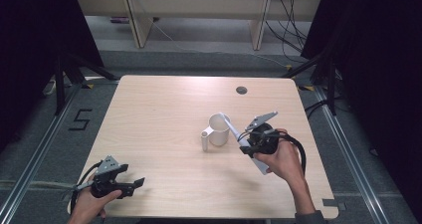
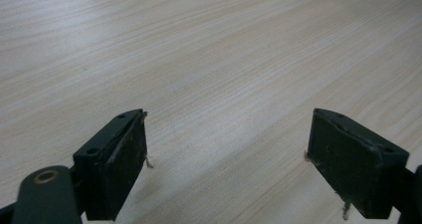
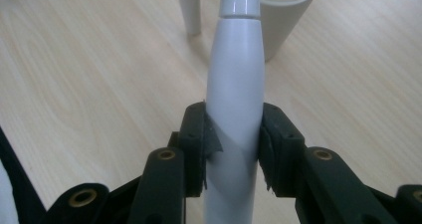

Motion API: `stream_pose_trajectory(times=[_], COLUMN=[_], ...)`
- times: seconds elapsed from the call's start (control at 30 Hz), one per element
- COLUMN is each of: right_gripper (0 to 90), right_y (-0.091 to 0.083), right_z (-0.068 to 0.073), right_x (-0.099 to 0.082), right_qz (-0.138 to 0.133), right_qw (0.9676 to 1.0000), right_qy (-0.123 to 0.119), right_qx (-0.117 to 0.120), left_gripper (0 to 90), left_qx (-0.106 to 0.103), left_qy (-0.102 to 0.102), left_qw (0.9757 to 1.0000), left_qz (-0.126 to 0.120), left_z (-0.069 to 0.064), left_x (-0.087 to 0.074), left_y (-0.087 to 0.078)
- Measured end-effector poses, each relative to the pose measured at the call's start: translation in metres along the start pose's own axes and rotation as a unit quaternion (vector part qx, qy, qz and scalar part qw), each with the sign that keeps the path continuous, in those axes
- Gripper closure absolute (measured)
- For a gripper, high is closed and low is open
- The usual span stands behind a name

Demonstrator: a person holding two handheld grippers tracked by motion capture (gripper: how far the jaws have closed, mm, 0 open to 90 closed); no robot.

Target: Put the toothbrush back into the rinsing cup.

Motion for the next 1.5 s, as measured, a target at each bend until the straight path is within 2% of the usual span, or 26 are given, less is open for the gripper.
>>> stream_pose_trajectory(times=[0.13, 0.17, 0.2, 0.23, 0.3, 0.33, 0.4, 0.43, 0.5, 0.53, 0.57, 0.6, 0.63, 0.7, 0.77, 0.8, 0.87, 0.9, 0.97, 1.07, 1.17, 1.27, 1.3, 1.4, 1.47, 1.5], right_gripper=[67.1, 67.1, 67.1, 67.1, 67.1, 67.1, 67.1, 67.0, 67.0, 67.1, 67.1, 67.1, 67.1, 67.1, 67.0, 67.1, 67.0, 67.1, 67.1, 67.1, 67.1, 67.1, 67.0, 67.0, 67.0, 67.0], right_y=[-0.001, -0.001, -0.001, -0.001, 0.000, 0.001, 0.001, 0.001, 0.003, 0.002, 0.003, 0.003, 0.003, 0.003, 0.003, 0.002, 0.002, 0.001, 0.002, 0.001, 0.003, 0.003, 0.003, 0.003, 0.003, 0.002], right_z=[-0.002, -0.004, -0.002, -0.006, -0.006, -0.005, -0.007, -0.006, -0.008, -0.008, -0.009, -0.011, -0.010, -0.013, -0.013, -0.013, -0.014, -0.012, -0.015, -0.017, -0.018, -0.019, -0.019, -0.020, -0.020, -0.023], right_x=[0.009, 0.013, 0.015, 0.017, 0.021, 0.024, 0.027, 0.029, 0.034, 0.035, 0.038, 0.040, 0.042, 0.048, 0.052, 0.052, 0.056, 0.059, 0.063, 0.068, 0.071, 0.074, 0.075, 0.079, 0.081, 0.084], right_qz=[-0.014, -0.024, -0.025, -0.033, -0.043, -0.053, -0.054, -0.057, -0.071, -0.071, -0.079, -0.080, -0.086, -0.098, -0.105, -0.098, -0.109, -0.112, -0.119, -0.125, -0.131, -0.137, -0.142, -0.148, -0.153, -0.159], right_qw=[0.9999, 0.9997, 0.9997, 0.9994, 0.9991, 0.9985, 0.9985, 0.9982, 0.9974, 0.9973, 0.9967, 0.9967, 0.9961, 0.9951, 0.9943, 0.9950, 0.9939, 0.9934, 0.9926, 0.9919, 0.9910, 0.9902, 0.9894, 0.9882, 0.9874, 0.9867], right_qy=[0.004, -0.008, 0.004, -0.009, 0.004, 0.012, 0.007, 0.016, 0.008, 0.009, 0.012, -0.004, 0.012, -0.003, 0.004, 0.007, 0.005, 0.021, 0.015, 0.012, 0.023, 0.024, 0.026, 0.036, 0.039, 0.030], right_qx=[-0.001, -0.004, 0.001, -0.006, -0.007, -0.007, -0.007, -0.007, -0.007, -0.010, -0.012, -0.011, -0.014, -0.016, -0.016, -0.014, -0.017, -0.015, -0.018, -0.016, -0.014, -0.016, -0.016, -0.012, -0.012, -0.016], left_gripper=[15.3, 15.3, 15.3, 15.3, 15.3, 15.3, 15.3, 15.3, 15.3, 15.3, 15.3, 15.3, 15.3, 15.3, 15.3, 15.3, 15.3, 15.3, 15.3, 15.3, 15.3, 15.3, 15.3, 15.3, 15.3, 15.3], left_qx=[0.002, 0.002, -0.001, -0.001, -0.001, 0.000, 0.000, -0.001, 0.000, 0.000, 0.000, 0.000, -0.001, -0.001, -0.001, -0.002, -0.001, -0.001, -0.001, -0.002, -0.002, -0.002, -0.002, -0.002, -0.002, -0.002], left_qy=[-0.002, -0.003, -0.002, -0.015, -0.012, 0.001, 0.001, -0.010, -0.016, 0.001, 0.000, 0.000, -0.003, -0.009, -0.011, 0.001, -0.005, -0.011, -0.016, -0.012, -0.016, 0.000, -0.014, -0.016, 0.000, 0.000], left_qw=[1.0000, 1.0000, 1.0000, 0.9998, 0.9998, 1.0000, 1.0000, 0.9999, 0.9998, 1.0000, 1.0000, 1.0000, 1.0000, 0.9999, 0.9998, 1.0000, 1.0000, 0.9999, 0.9997, 0.9998, 0.9997, 1.0000, 0.9998, 0.9997, 1.0000, 1.0000], left_qz=[0.004, -0.002, -0.003, -0.016, -0.014, 0.004, 0.004, -0.011, -0.014, 0.003, 0.004, 0.004, -0.004, -0.012, -0.013, -0.001, -0.008, -0.013, -0.017, -0.013, -0.017, 0.004, -0.013, -0.016, 0.005, 0.004], left_z=[0.000, 0.000, -0.001, -0.003, -0.002, 0.000, 0.000, -0.002, -0.003, 0.000, 0.000, 0.000, -0.001, -0.002, -0.002, 0.000, -0.001, -0.002, -0.003, -0.002, -0.003, 0.000, -0.002, -0.003, 0.000, 0.000], left_x=[0.000, 0.000, 0.001, 0.002, 0.002, 0.000, 0.000, 0.001, 0.002, 0.000, 0.000, 0.000, 0.001, 0.002, 0.002, 0.001, 0.001, 0.002, 0.002, 0.002, 0.002, 0.000, 0.002, 0.002, 0.000, 0.000], left_y=[-0.001, 0.000, 0.000, 0.002, 0.001, -0.001, -0.001, 0.001, 0.002, -0.001, -0.001, -0.001, 0.000, 0.001, 0.001, -0.001, 0.000, 0.001, 0.002, 0.002, 0.002, -0.001, 0.002, 0.002, -0.001, -0.001])
Point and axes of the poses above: each handheld gripper's, and its own axes: y roughly forward along the jaws, x roughly out of its top, z roughly to its left, the point moved 7 cm from there along y, roughly forward along the jaws, and after that the axes turned 5 degrees about -z, right-handed, at the moved point
